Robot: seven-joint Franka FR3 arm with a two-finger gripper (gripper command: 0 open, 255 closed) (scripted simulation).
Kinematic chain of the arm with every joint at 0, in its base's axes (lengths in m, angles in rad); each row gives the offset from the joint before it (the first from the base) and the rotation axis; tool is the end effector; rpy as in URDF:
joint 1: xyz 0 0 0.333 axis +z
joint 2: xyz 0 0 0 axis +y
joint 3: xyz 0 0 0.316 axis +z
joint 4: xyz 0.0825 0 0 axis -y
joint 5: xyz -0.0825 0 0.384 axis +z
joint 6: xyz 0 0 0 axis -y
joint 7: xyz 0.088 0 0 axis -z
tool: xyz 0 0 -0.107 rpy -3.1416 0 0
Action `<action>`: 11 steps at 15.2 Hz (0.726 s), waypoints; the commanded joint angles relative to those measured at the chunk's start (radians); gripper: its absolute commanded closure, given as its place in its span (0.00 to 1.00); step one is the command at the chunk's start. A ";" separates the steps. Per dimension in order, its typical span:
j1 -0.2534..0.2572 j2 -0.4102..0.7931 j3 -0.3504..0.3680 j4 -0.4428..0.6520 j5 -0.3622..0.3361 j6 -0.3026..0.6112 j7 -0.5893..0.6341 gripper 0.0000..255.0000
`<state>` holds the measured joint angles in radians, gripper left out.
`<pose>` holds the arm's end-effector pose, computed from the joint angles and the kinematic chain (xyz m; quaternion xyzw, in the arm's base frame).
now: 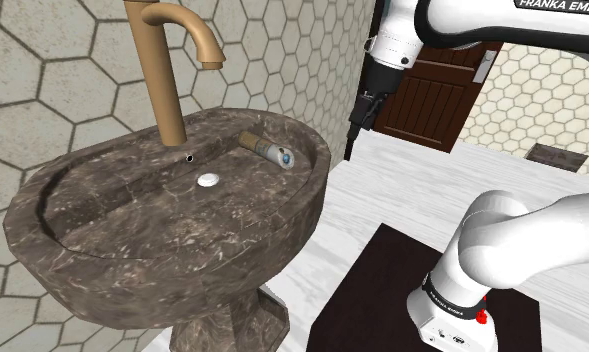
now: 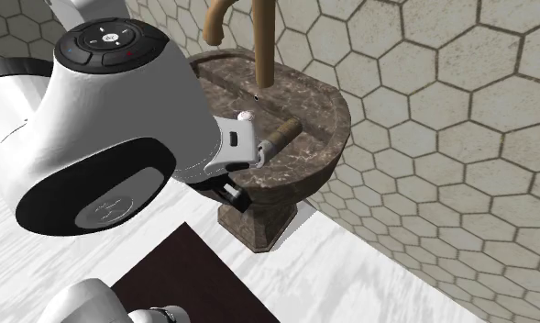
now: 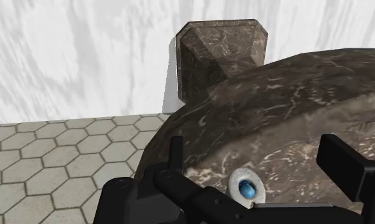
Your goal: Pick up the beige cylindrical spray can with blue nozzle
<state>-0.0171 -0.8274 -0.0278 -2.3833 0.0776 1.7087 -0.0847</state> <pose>0.3091 -0.0094 0.6038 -0.9957 -0.0211 -0.0790 0.0442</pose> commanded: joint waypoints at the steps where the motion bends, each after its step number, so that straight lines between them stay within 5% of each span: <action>1: 0.000 0.000 0.000 0.000 0.000 0.000 0.000 0.00; 11: 0.040 0.436 0.025 0.247 0.018 0.124 -0.022 0.00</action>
<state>0.0194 -0.4289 -0.0057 -2.1597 0.0944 1.8249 -0.1051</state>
